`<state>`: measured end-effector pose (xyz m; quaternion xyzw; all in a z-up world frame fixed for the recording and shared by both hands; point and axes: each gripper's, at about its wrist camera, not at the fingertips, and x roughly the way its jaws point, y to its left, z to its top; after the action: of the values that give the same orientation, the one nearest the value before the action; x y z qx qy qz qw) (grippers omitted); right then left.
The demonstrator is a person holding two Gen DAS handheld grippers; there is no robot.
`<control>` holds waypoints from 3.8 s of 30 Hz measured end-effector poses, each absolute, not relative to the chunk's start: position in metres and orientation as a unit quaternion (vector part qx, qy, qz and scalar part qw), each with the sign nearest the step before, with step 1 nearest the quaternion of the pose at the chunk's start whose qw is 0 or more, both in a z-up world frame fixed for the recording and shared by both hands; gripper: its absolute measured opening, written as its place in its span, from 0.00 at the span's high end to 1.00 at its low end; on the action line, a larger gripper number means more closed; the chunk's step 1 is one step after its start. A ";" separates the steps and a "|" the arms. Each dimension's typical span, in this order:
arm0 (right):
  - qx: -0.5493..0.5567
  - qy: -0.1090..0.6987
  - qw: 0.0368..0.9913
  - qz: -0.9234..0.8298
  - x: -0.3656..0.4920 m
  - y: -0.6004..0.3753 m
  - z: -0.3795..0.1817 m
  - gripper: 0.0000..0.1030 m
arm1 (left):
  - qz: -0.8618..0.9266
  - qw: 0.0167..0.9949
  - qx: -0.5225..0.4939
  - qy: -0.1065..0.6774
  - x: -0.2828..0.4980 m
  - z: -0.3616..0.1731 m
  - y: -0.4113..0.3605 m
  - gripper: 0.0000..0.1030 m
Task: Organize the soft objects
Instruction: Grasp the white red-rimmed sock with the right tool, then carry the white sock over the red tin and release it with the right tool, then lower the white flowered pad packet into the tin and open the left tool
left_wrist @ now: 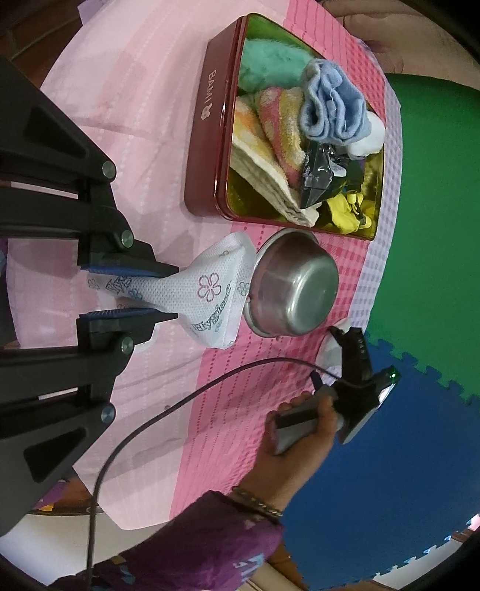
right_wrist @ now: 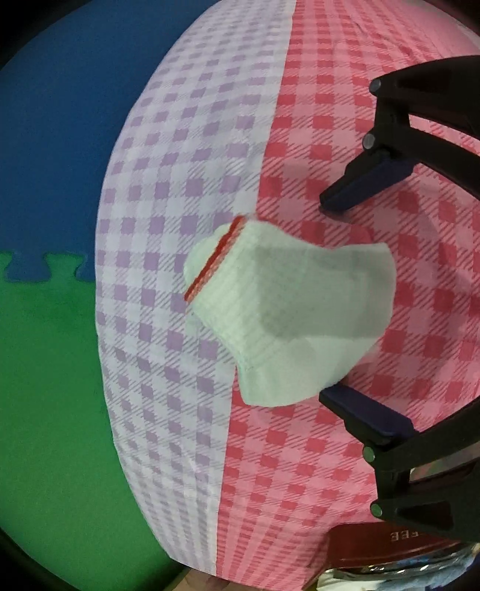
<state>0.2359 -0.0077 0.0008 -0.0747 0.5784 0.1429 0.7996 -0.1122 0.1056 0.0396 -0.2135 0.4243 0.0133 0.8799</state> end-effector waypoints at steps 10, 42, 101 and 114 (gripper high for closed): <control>-0.073 0.536 0.827 0.155 0.273 0.012 0.005 0.33 | 0.013 0.880 -0.209 0.426 -0.109 0.039 0.105 0.89; -0.021 0.464 0.766 0.445 0.092 0.101 0.089 0.69 | 0.054 0.904 -0.222 0.362 -0.147 0.090 0.124 0.89; -0.110 0.389 0.867 0.291 0.048 -0.069 0.025 0.45 | 0.147 0.903 -0.236 0.328 -0.170 0.111 0.180 0.86; -0.083 0.403 0.897 0.161 0.061 -0.183 -0.005 0.41 | 0.134 0.916 -0.155 0.346 -0.093 0.131 0.195 0.84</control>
<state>0.0611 -0.1826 -0.0052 -0.0830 0.4034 0.1607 0.8970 -0.0935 0.1950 0.1310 -0.1552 0.3462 0.1339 0.9155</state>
